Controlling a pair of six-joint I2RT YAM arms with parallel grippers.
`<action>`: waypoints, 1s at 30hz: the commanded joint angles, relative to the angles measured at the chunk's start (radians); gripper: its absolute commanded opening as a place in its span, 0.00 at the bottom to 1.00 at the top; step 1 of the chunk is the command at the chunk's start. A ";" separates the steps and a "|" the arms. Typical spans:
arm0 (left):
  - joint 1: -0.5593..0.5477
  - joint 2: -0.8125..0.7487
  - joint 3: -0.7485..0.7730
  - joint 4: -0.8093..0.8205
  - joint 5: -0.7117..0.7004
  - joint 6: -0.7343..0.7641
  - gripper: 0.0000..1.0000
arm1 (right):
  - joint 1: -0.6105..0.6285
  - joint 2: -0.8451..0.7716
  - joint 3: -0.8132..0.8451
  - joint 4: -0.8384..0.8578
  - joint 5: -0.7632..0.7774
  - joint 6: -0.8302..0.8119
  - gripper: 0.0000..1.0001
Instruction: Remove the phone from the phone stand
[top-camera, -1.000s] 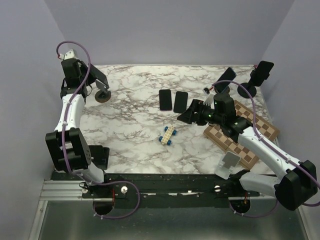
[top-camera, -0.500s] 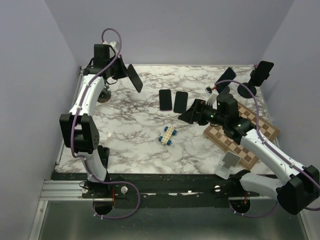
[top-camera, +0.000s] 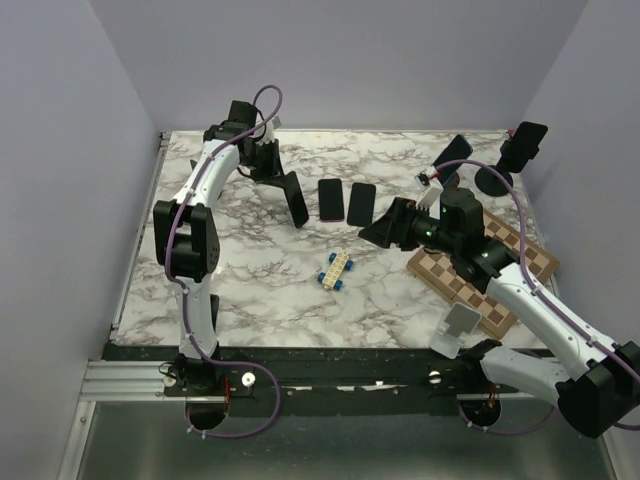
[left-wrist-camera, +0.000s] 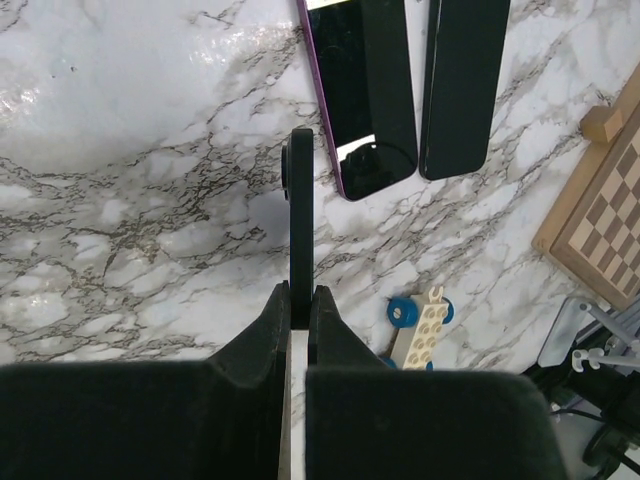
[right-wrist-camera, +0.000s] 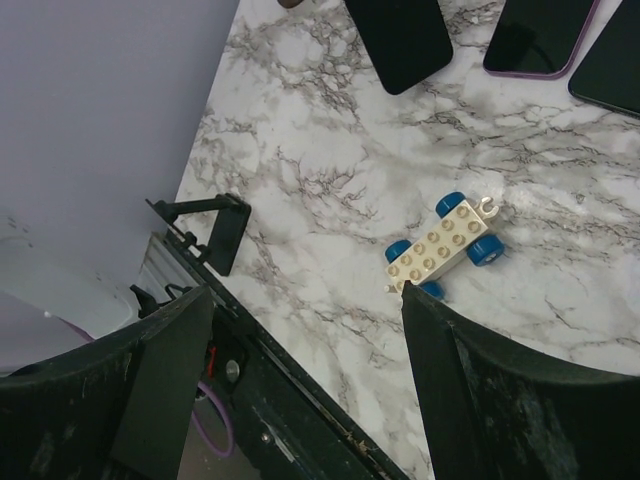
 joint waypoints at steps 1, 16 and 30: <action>0.004 0.067 0.116 -0.063 0.010 0.020 0.00 | 0.000 -0.019 -0.018 -0.025 0.008 0.001 0.84; -0.005 0.313 0.374 -0.183 -0.011 -0.011 0.00 | 0.000 -0.079 -0.029 -0.042 0.017 0.005 0.84; -0.024 0.422 0.456 -0.210 -0.035 -0.030 0.00 | 0.000 -0.080 -0.052 -0.018 0.014 0.012 0.84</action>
